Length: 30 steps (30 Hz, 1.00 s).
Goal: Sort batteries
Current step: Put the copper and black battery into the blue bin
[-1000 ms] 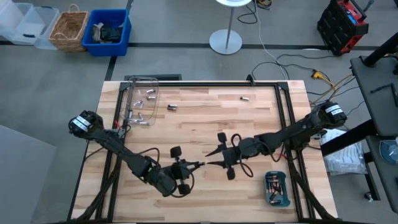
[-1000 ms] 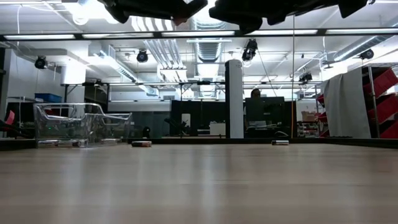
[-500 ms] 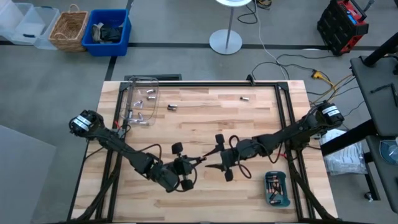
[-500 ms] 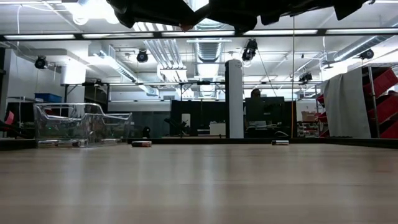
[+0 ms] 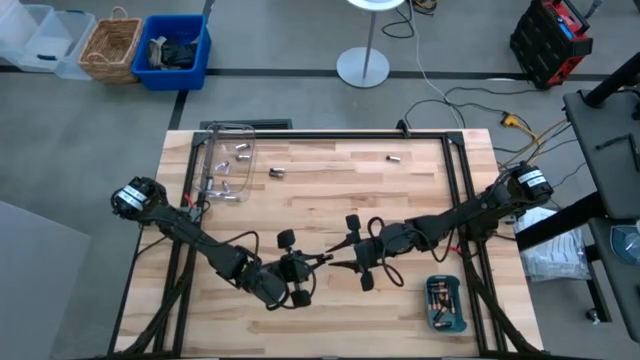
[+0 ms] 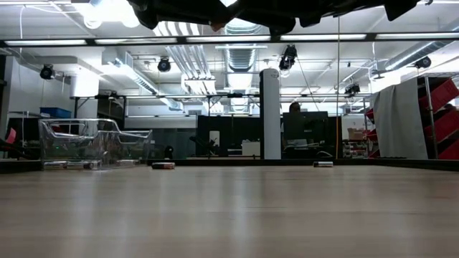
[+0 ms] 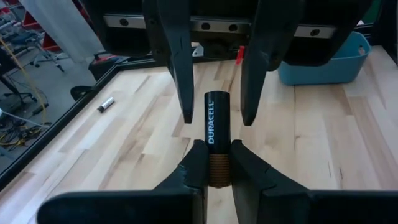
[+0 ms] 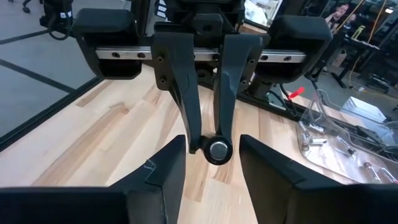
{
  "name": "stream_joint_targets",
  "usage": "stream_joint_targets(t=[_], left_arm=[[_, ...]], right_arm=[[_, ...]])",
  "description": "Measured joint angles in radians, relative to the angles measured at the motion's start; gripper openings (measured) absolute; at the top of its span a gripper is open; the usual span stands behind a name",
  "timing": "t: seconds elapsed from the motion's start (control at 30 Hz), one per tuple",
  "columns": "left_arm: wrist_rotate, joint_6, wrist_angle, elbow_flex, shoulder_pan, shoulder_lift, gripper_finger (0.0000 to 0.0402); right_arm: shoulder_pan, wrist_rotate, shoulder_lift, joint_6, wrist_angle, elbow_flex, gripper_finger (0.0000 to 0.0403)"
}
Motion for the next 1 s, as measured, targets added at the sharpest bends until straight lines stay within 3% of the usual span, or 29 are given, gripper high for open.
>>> stream_joint_targets(t=[0.87,1.0], left_arm=[[-0.005,-0.002,-0.002,0.0,0.0,0.0,0.0021],[-0.008,-0.026,0.001,0.0,0.0,0.0,0.0066]], right_arm=[[-0.007,0.001,0.0,0.005,0.0,0.0,0.0053],[-0.007,0.001,0.0,0.004,0.0,0.0,0.0045]])
